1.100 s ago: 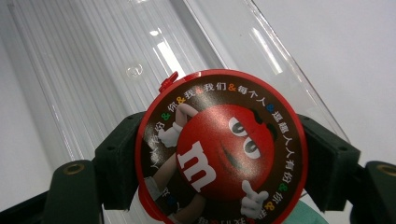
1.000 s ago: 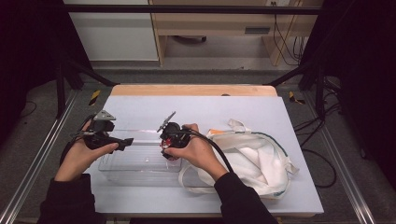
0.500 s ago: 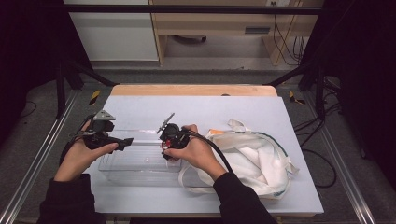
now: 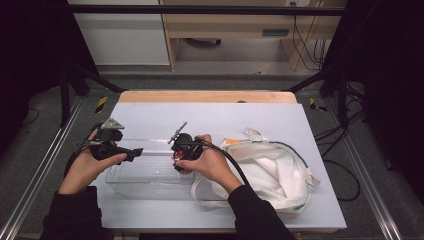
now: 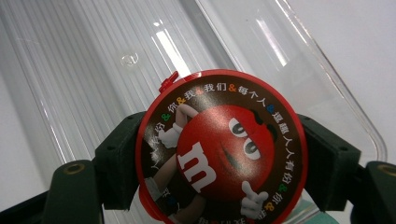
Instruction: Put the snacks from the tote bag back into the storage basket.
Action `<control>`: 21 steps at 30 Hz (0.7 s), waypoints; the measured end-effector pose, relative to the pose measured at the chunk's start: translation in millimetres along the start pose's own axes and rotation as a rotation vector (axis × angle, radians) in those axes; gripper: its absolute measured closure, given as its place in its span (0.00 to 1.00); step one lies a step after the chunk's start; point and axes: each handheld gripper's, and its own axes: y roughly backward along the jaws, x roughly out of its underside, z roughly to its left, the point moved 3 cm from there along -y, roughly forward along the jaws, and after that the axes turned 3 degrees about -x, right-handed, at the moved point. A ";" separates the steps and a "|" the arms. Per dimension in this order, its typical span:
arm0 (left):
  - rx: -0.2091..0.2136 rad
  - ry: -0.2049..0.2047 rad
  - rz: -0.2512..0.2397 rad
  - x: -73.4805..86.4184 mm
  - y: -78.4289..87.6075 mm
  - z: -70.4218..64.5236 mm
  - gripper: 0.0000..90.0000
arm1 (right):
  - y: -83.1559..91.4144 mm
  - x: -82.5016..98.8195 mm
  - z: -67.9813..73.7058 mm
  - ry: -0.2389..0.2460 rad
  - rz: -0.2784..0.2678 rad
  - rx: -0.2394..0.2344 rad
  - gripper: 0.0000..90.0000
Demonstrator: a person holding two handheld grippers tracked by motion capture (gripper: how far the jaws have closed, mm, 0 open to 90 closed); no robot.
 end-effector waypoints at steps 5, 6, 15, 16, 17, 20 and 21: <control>0.000 0.000 0.000 0.0 0.1 -0.2 0.08 | 0.0 0.1 0.1 -0.002 -0.001 0.000 0.29; 0.000 -0.001 0.000 0.0 0.0 -0.2 0.08 | -0.1 0.2 0.0 -0.004 -0.002 -0.001 0.29; 0.001 0.003 -0.001 0.4 -0.3 0.4 0.08 | -1.0 0.3 -0.7 -0.007 -0.011 -0.006 0.29; 0.002 0.004 -0.002 0.4 -0.3 0.4 0.08 | -1.2 0.4 -0.8 -0.010 -0.013 -0.008 0.29; 0.002 0.003 0.000 0.4 -0.1 0.5 0.08 | -1.3 0.4 -0.8 -0.012 -0.013 -0.008 0.29; 0.002 0.004 -0.001 0.4 -0.2 0.4 0.08 | -1.3 0.5 -0.9 -0.013 -0.014 -0.006 0.29; 0.001 0.004 0.000 0.4 -0.1 0.6 0.08 | -1.5 0.6 -0.9 -0.016 -0.016 -0.006 0.28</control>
